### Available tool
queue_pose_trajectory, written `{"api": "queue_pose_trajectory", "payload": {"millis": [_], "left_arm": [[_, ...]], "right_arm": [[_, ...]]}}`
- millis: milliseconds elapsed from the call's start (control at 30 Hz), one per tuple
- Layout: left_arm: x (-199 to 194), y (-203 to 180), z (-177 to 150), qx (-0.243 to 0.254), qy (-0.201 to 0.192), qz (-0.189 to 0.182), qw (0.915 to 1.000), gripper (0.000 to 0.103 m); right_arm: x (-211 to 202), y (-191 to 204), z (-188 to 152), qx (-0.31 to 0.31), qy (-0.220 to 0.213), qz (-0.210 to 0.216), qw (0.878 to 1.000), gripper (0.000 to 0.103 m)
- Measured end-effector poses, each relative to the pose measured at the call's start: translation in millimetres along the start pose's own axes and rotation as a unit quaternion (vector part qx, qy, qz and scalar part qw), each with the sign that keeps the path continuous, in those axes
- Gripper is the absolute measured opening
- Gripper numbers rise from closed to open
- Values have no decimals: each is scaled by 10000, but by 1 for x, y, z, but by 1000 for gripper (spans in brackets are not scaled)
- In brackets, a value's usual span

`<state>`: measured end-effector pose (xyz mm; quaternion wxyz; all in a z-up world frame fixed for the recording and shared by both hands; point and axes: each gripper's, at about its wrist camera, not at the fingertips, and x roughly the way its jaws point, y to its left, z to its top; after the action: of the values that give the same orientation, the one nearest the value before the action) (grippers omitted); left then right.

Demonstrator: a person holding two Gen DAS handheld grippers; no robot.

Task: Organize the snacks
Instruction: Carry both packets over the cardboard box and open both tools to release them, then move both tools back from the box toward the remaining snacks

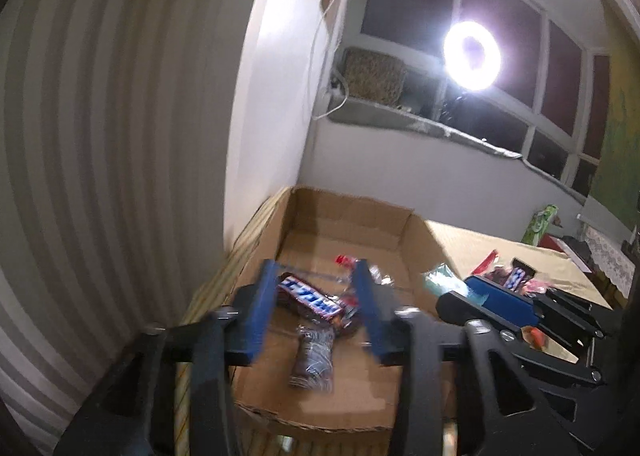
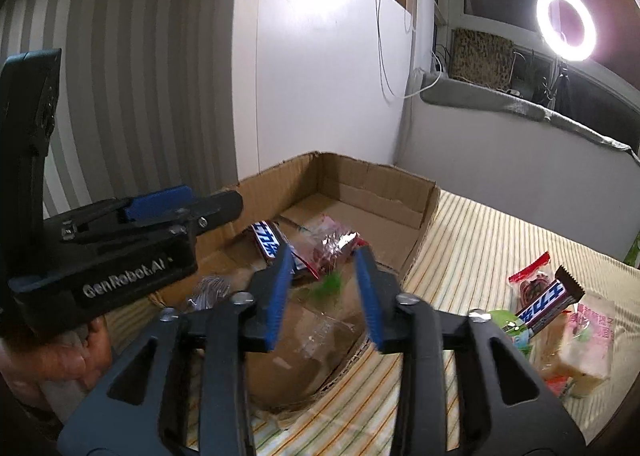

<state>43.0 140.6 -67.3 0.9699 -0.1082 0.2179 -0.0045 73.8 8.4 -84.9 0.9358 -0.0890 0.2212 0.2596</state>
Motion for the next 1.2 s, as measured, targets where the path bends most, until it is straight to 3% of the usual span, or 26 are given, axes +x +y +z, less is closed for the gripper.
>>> {"api": "queue_pose_trajectory", "payload": {"millis": [367, 833, 1033, 1133, 1200], "left_arm": [[0, 6, 4, -73, 88, 101, 9999, 64], [-37, 6, 9, -3, -117, 391, 9992, 65], [-45, -27, 5, 328, -60, 337, 9989, 65], [-43, -55, 0, 552, 21, 164, 9983, 66], [-43, -72, -4, 679, 81, 18, 9977, 75]], "right_arm": [[-2, 3, 1, -45, -62, -1, 10000, 46], [-43, 7, -4, 77, -360, 13, 9993, 51], [-71, -21, -26, 456, -433, -114, 9980, 52], [-90, -43, -42, 670, -487, -332, 9960, 58], [-103, -56, -53, 704, -509, -640, 9942, 59]]}}
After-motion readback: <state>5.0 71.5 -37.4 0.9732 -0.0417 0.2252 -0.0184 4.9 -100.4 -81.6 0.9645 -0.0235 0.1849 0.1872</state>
